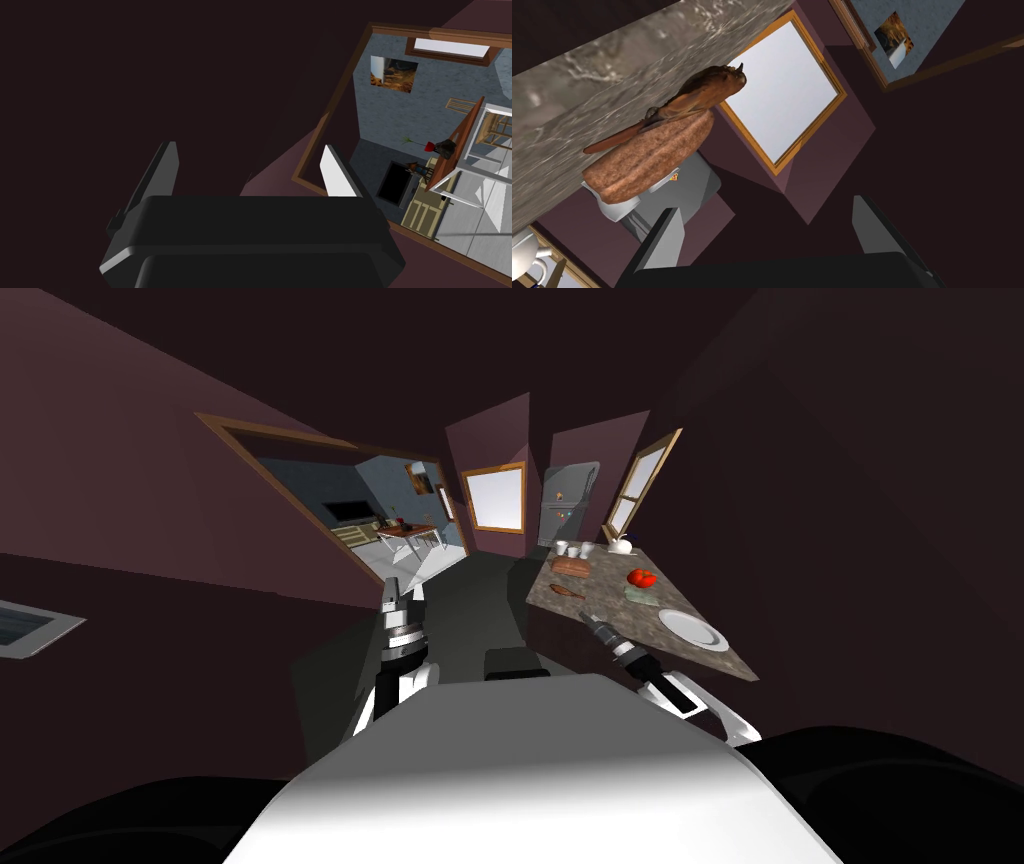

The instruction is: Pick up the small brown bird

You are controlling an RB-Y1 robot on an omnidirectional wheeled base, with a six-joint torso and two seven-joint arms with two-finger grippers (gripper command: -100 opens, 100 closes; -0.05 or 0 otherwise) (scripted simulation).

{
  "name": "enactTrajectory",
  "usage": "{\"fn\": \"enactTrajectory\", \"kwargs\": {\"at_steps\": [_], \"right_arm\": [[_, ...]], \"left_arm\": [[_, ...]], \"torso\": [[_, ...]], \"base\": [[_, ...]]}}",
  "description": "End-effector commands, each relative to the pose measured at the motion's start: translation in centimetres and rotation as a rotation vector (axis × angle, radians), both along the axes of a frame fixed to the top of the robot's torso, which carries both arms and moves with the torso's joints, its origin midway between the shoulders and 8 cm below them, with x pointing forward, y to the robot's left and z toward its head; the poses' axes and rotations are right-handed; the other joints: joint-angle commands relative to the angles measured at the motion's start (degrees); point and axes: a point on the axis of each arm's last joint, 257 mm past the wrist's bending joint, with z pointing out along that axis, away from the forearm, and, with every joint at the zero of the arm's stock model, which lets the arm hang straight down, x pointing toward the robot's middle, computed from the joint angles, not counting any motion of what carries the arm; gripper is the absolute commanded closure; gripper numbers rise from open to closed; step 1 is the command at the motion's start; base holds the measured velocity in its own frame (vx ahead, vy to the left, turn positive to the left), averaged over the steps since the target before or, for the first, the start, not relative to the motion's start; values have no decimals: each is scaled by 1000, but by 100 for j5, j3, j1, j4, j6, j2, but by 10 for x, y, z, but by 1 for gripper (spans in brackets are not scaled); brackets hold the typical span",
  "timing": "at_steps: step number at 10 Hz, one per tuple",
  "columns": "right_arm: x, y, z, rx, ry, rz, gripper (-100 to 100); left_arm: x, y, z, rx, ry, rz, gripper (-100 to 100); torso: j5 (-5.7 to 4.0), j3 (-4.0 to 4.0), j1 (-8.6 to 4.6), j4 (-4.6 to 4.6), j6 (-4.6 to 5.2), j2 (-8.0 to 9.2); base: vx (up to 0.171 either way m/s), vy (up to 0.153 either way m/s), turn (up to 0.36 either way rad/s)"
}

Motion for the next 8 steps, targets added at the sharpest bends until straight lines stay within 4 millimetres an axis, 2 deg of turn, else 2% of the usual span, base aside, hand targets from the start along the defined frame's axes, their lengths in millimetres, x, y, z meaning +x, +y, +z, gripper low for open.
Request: {"fn": "enactTrajectory", "kwargs": {"at_steps": [1,2,3,5,6,7,8], "right_arm": [[-9,-18,-20,-101,48,13,-100],[-9,-20,-19,-126,54,29,-100],[-19,-37,-35,-206,94,35,-100],[-19,-42,-33,-243,103,58,-100],[-29,-61,-49,-327,146,68,-100],[-28,-65,-46,-355,151,86,-100],[-39,-84,-59,-435,192,98,-100]], "left_arm": [[0,0,0,0,0,0,0],[0,0,0,0,0,0,0],[0,0,0,0,0,0,0],[0,0,0,0,0,0,0],[0,0,0,0,0,0,0],[0,0,0,0,0,0,0],[0,0,0,0,0,0,0]], "torso": [[0,0,0,0,0,0],[0,-1,3,0,-1,-1],[1,0,3,0,0,-1],[1,0,8,0,0,0],[0,-1,1,0,0,-1],[0,-2,3,-1,-2,-3],[1,-2,3,-1,0,-3]], "base": [[-1,30,85],[-6,30,39],[-7,47,84],[-4,28,11],[1,33,78],[1,29,45],[-2,44,84]]}}
